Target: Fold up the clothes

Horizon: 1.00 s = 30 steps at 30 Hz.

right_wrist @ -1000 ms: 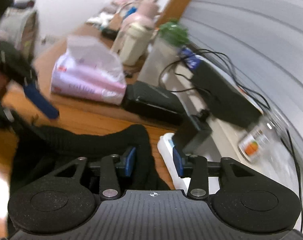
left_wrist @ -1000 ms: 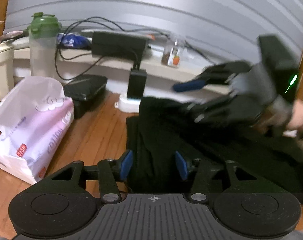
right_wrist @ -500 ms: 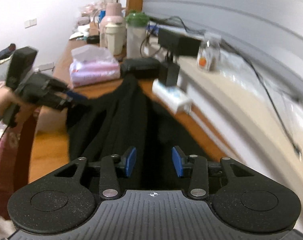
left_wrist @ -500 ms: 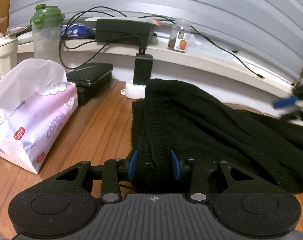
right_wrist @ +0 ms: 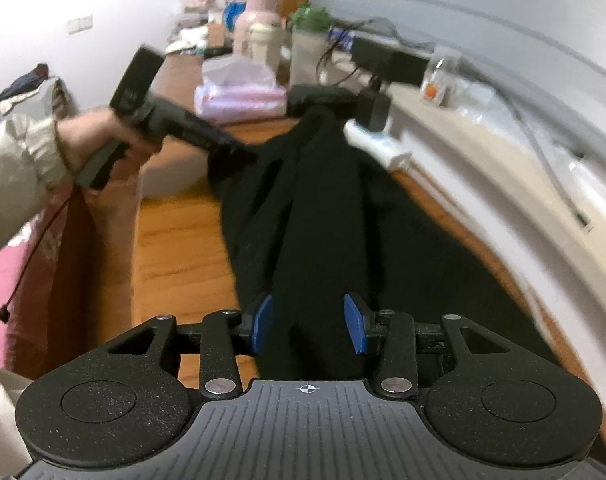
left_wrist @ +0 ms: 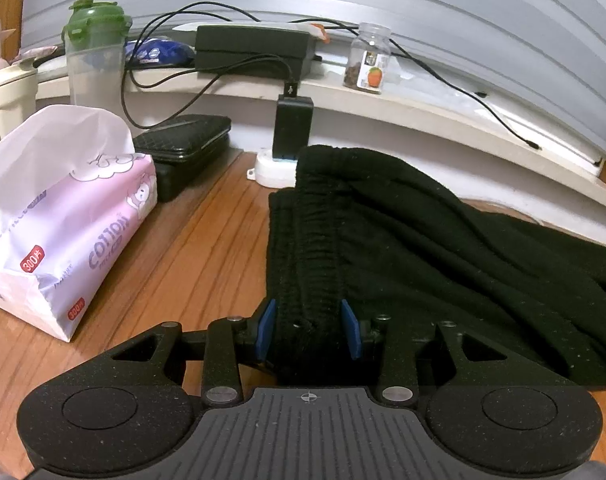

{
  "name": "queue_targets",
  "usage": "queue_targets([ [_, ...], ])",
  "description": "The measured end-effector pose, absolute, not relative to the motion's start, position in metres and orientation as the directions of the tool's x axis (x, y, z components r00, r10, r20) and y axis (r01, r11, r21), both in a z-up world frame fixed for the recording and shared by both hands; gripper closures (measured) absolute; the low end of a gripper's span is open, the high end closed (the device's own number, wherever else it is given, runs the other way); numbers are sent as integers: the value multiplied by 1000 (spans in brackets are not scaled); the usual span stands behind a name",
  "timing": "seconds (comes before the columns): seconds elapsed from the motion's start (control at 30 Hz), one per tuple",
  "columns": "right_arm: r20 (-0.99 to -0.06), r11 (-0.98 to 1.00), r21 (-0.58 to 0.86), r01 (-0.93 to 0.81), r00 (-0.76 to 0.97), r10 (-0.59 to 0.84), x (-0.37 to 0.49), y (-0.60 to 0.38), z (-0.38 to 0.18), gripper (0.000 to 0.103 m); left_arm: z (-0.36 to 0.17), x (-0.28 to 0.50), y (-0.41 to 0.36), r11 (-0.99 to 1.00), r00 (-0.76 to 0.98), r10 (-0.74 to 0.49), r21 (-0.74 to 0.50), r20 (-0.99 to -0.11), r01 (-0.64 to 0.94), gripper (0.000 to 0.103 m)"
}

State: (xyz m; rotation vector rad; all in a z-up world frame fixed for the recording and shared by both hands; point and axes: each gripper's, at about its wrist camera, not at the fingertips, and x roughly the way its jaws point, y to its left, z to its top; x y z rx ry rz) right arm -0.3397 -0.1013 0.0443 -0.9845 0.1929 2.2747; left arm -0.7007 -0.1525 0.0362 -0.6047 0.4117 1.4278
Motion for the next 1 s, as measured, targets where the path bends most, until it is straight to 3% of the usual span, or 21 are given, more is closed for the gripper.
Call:
queue_targets([
  [0.23, -728, -775, -157, -612, -459, 510, -353, -103, 24, 63, 36, -701, -151, 40, 113, 785, -132, -609, -990, 63],
  [0.3, -738, -772, -166, -614, -441, 510, -350, -101, 20, 74, 35, -702, -151, 42, 116, 785, -134, -609, -990, 63],
  [0.33, -742, -773, -173, -611, -435, 510, -348, -100, 19, 89, 35, -702, -151, 43, 117, 785, -135, -608, -990, 63],
  [0.4, -729, -766, -183, -616, -438, 526, -340, -98, 24, 94, 34, -703, -152, 44, 117, 786, -134, -607, -990, 63],
  [0.67, -595, -619, -335, -710, -350, 724, -316, -60, 66, 96, 34, -702, -153, 41, 107, 787, -121, -608, -992, 63],
  [0.77, -582, -533, -430, -729, -227, 781, -311, -24, 42, 96, 34, -702, -154, 42, 106, 786, -117, -609, -992, 63],
  [0.93, -666, -543, -279, -792, -248, 704, -288, 20, 4, 88, 35, -703, -155, 43, 109, 785, -123, -609, -991, 63],
  [1.0, -650, -535, -245, -809, -273, 709, -279, 24, 5, 96, 34, -703, -156, 45, 109, 787, -119, -607, -992, 63],
])
